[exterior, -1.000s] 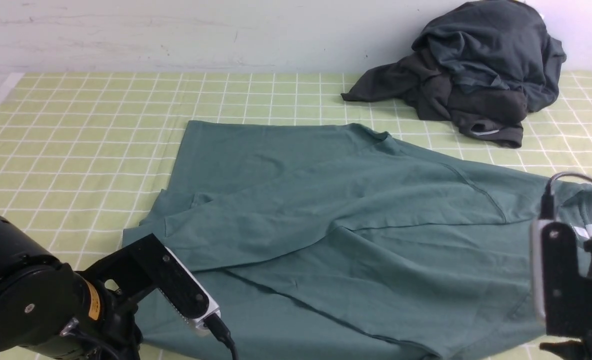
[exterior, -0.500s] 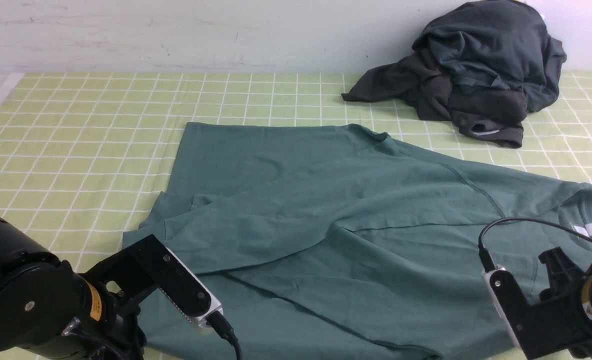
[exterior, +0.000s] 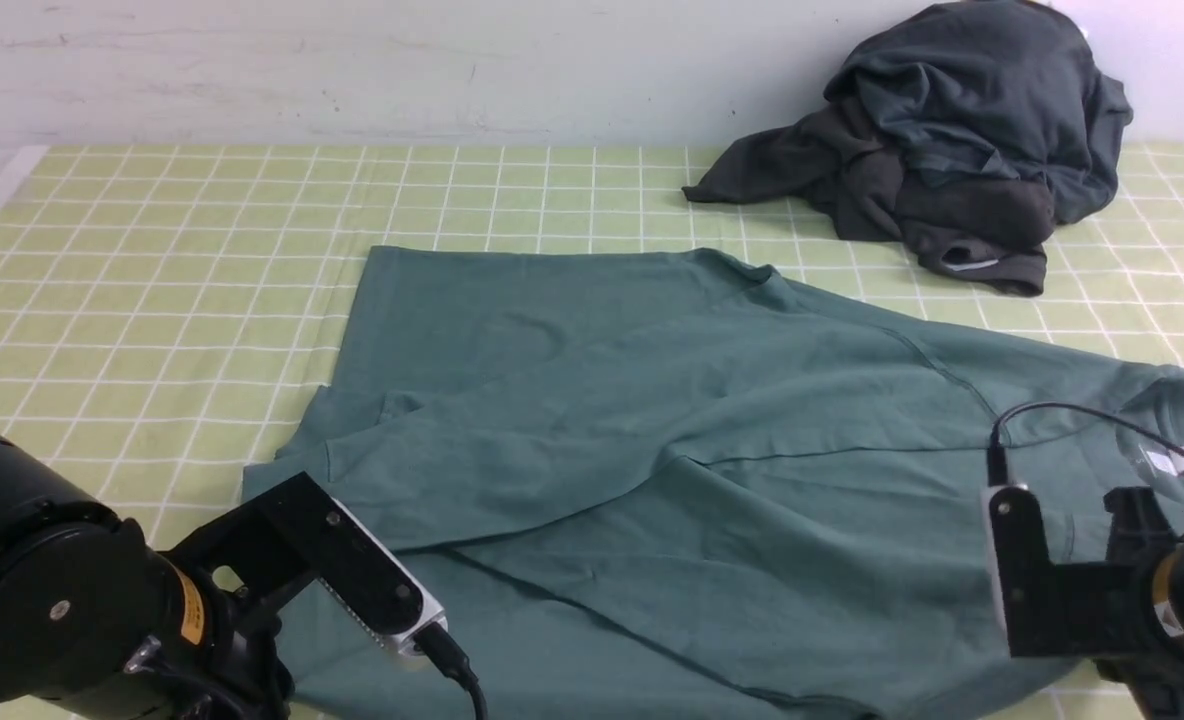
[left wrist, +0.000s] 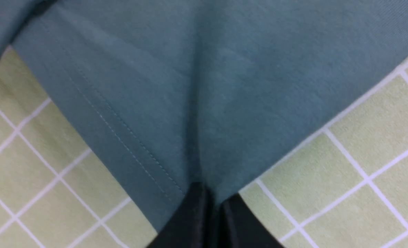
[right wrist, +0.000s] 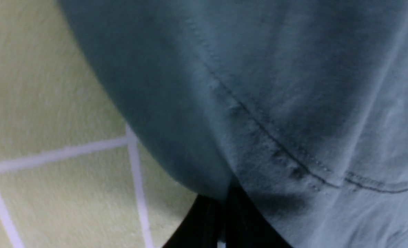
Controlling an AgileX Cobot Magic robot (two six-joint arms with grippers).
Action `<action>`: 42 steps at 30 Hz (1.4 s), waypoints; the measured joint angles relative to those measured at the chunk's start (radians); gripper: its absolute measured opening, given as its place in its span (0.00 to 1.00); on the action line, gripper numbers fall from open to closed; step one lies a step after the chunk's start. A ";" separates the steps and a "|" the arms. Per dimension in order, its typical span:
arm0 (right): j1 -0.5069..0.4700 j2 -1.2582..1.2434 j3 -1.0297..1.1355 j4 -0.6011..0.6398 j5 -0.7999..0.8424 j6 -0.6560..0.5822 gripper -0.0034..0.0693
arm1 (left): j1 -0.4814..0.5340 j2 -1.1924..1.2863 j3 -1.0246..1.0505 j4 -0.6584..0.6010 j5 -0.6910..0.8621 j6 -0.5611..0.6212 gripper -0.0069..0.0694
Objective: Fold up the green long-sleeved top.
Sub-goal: Use both arms simultaneously to clamp the lower edge of the clothing fabric, then use both arms to drag the lower edge of the fabric forward and fold it over the upper edge
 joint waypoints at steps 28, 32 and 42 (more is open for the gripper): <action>-0.186 0.263 -0.683 0.324 0.082 0.246 0.04 | 0.233 0.517 -0.795 0.129 -0.154 -0.252 0.10; -0.188 0.415 -0.830 0.350 0.092 0.246 0.04 | 0.281 0.761 -1.051 0.130 -0.103 -0.252 0.10; -0.188 0.607 -1.011 0.371 0.106 0.250 0.12 | 0.326 1.133 -1.463 0.126 -0.045 -0.253 0.21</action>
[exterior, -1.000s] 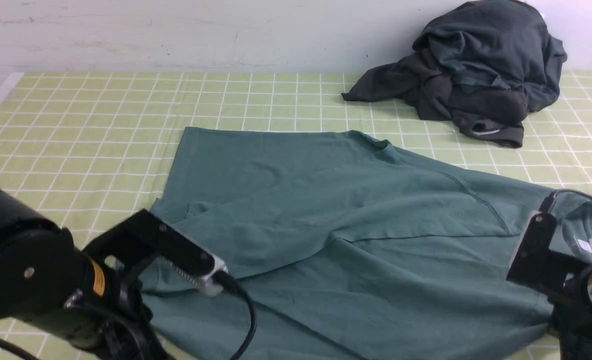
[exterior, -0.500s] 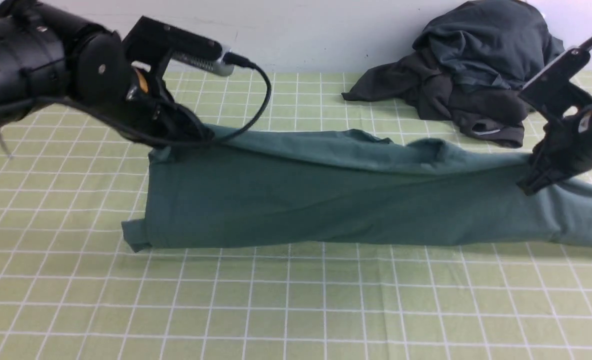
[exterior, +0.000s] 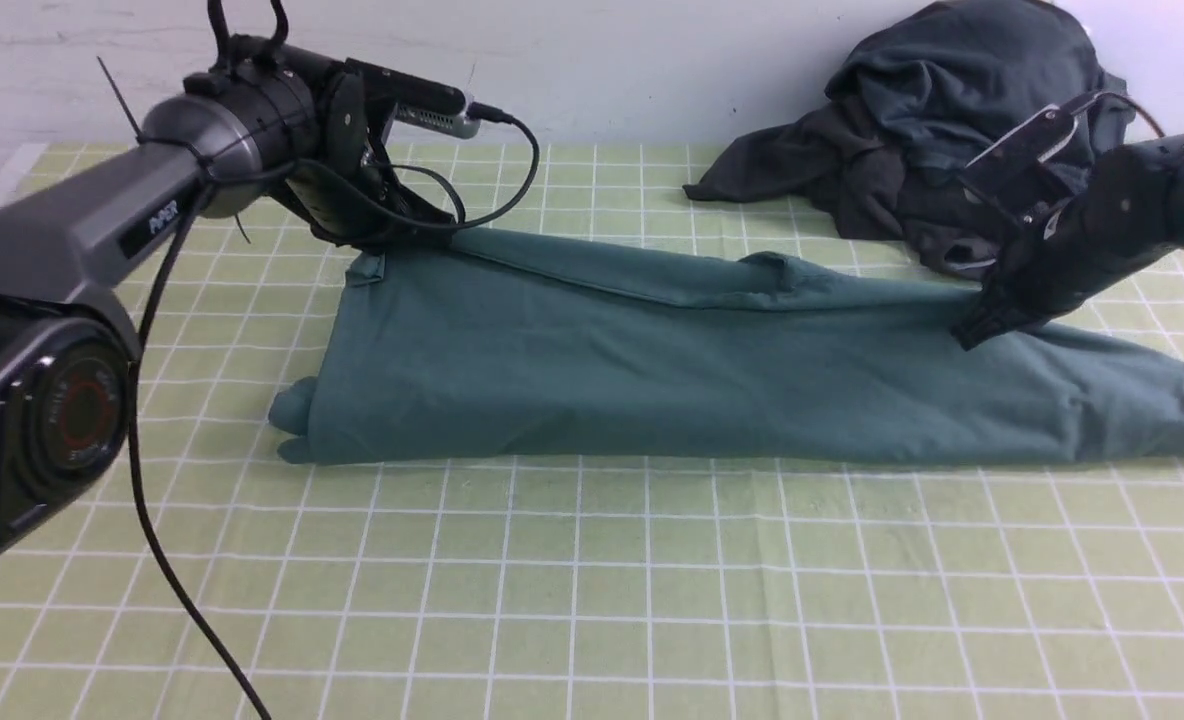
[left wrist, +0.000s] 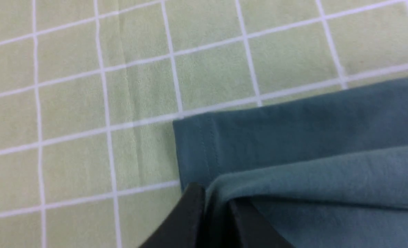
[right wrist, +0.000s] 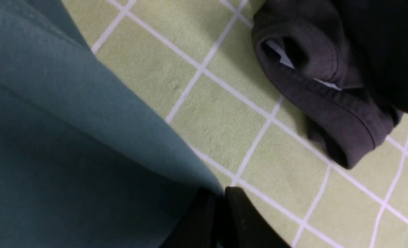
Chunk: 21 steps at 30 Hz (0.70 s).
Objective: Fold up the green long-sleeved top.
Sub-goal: Use both arms to drag the lower edge of the fabric forward and fold it over the upper edge
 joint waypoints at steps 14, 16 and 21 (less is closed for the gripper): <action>-0.001 -0.016 -0.179 0.206 0.230 0.159 0.34 | 0.028 -0.015 -0.237 -0.034 0.268 0.056 0.61; 0.003 -0.015 -0.185 0.363 0.290 0.083 0.29 | 0.028 -0.052 -0.242 -0.109 0.348 0.123 0.55; 0.047 0.053 -0.185 0.640 0.374 -0.222 0.10 | 0.028 -0.108 -0.244 -0.363 0.468 0.306 0.34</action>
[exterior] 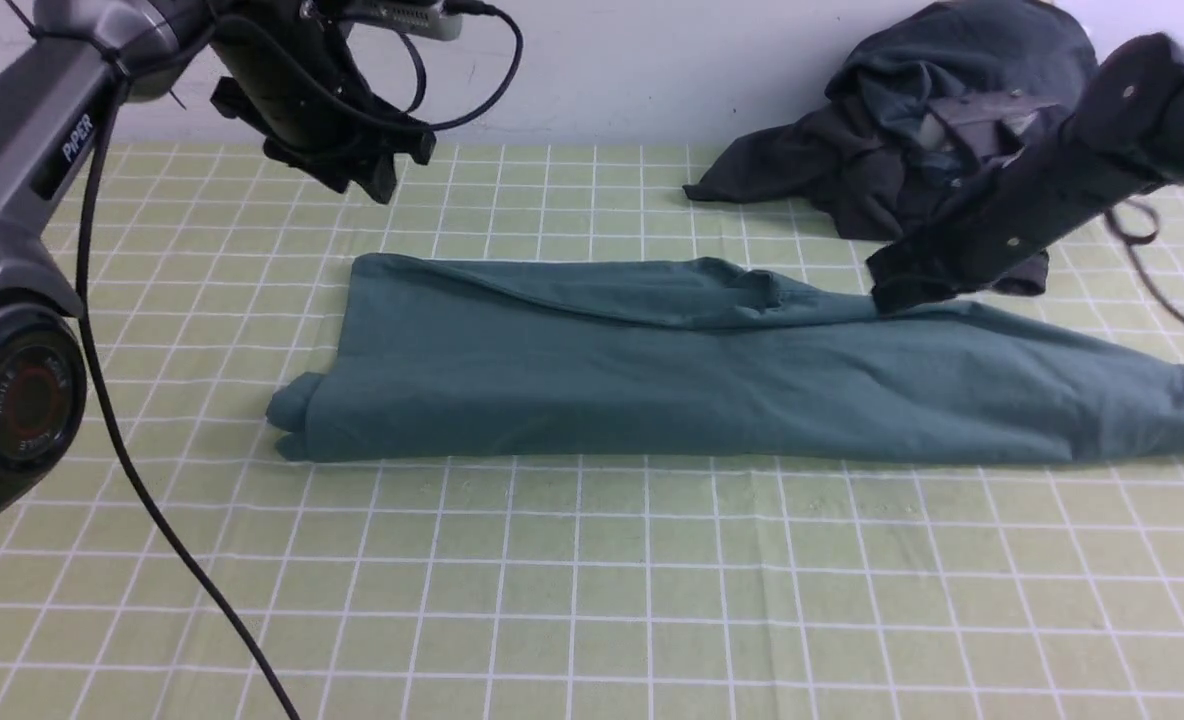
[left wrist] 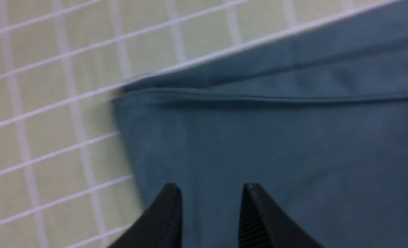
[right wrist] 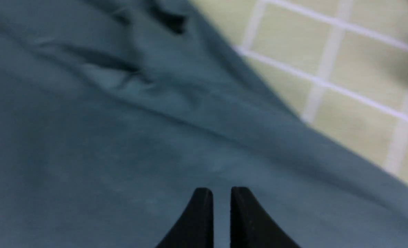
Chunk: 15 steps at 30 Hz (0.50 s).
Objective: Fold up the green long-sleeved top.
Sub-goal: Use both arms to drag the lower edge of the fabric forward and fold it over the upper edge
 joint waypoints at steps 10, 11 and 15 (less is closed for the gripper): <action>0.089 0.184 -0.023 0.389 -0.465 -0.476 0.03 | -0.096 -0.239 0.197 -0.117 0.006 0.115 0.09; 0.089 0.197 -0.034 0.438 -0.529 -0.475 0.03 | -0.116 -0.277 0.238 -0.077 0.006 0.114 0.09; 0.059 0.198 -0.081 0.548 -0.650 -0.465 0.07 | -0.173 -0.439 0.415 0.088 0.006 0.073 0.09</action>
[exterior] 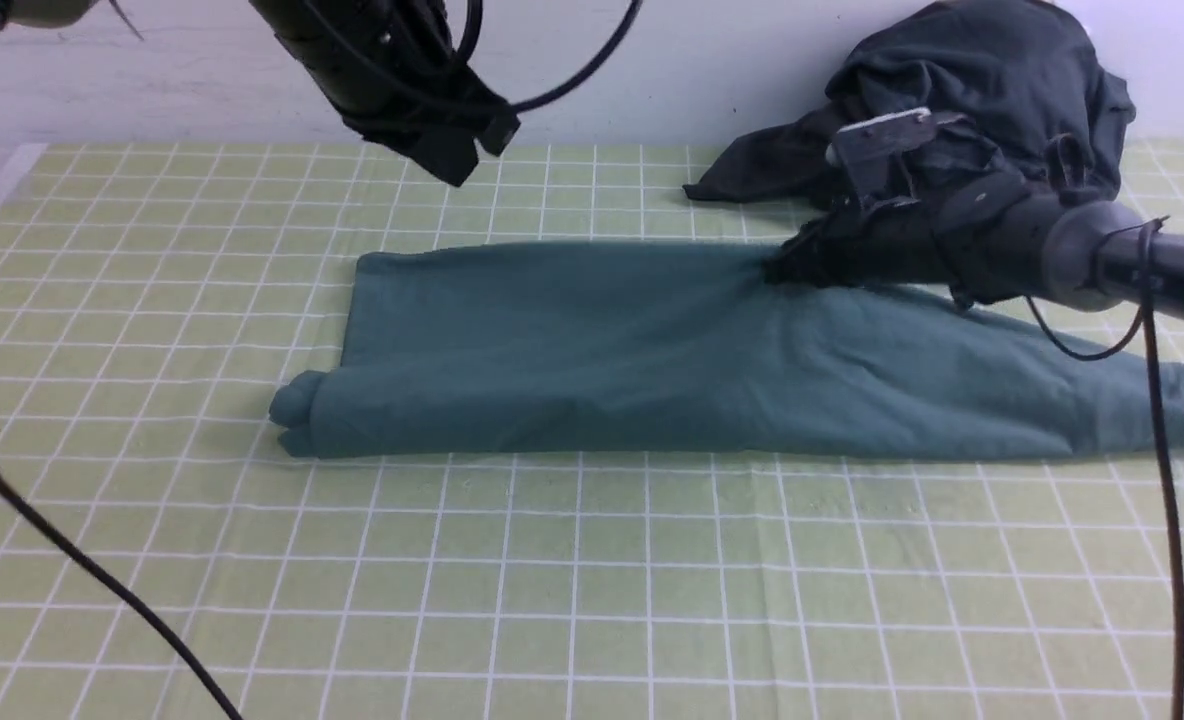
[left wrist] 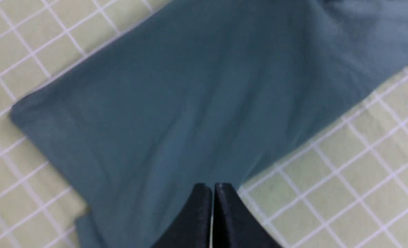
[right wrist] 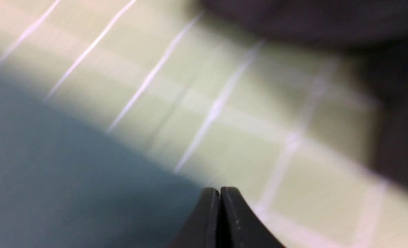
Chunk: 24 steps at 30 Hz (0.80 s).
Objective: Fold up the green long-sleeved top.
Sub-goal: Use both arms to drag the lower edge of the fabric forward and fold it over the upper edge, then use the right arm to clamp the right edge of the fabric
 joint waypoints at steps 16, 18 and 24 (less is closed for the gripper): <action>-0.251 -0.373 -0.026 -0.921 0.797 0.805 0.51 | -0.004 -0.894 1.165 0.182 -0.345 -0.355 0.09; -0.262 -0.363 -0.014 -1.008 0.831 0.891 0.56 | -0.004 -0.932 1.241 0.182 -0.356 -0.361 0.09; -0.331 -0.292 0.083 -1.115 0.910 1.043 0.70 | -0.004 -0.994 1.409 0.219 -0.371 -0.372 0.09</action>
